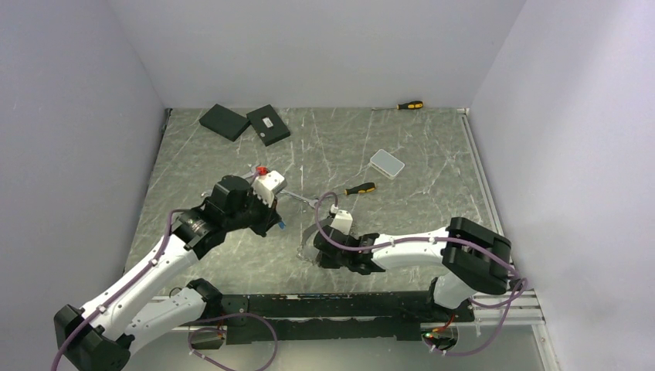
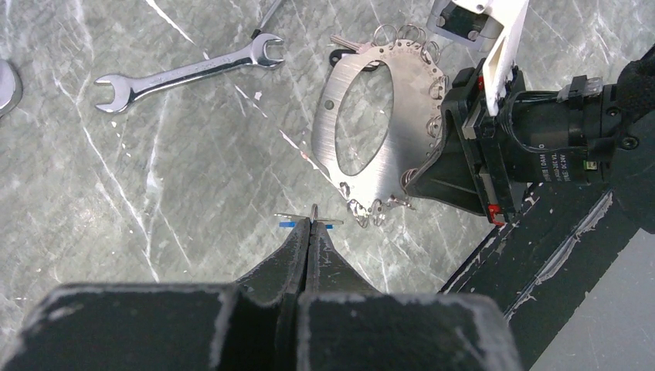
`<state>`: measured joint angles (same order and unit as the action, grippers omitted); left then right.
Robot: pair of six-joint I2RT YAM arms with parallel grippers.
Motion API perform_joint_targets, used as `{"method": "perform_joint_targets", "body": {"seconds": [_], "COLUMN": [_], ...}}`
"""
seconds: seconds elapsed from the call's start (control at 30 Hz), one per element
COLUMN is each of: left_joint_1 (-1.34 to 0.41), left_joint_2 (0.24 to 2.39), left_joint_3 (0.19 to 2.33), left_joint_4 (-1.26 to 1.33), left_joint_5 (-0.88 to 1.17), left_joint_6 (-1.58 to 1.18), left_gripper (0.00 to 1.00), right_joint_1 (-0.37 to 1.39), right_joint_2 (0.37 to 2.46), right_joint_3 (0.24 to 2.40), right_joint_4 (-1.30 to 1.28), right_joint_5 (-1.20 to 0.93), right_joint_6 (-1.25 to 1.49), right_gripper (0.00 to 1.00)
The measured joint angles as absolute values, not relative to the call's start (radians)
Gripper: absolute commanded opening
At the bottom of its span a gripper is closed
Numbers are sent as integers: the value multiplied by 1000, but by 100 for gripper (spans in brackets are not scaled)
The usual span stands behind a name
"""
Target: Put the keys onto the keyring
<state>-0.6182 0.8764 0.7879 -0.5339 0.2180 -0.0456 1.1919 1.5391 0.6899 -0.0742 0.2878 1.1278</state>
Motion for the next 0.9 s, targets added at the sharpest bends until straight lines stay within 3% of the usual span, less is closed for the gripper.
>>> {"method": "perform_joint_targets", "body": {"seconds": [0.3, 0.6, 0.9], "left_joint_1": [-618, -618, -619], "left_joint_2": [866, 843, 789], "left_joint_3": [788, 788, 835], "left_joint_4": [-538, -534, -512], "left_joint_5": [212, 233, 378], "left_joint_6": [-46, -47, -64], "left_gripper": [0, 0, 0], "right_joint_1": [1193, 1184, 1166], "right_joint_2": [1518, 1164, 946], "right_joint_3": [679, 537, 414], "right_joint_4": [-74, 21, 239], "right_joint_5": [300, 258, 113], "right_joint_6": [1082, 764, 456], "right_gripper": [0, 0, 0]}}
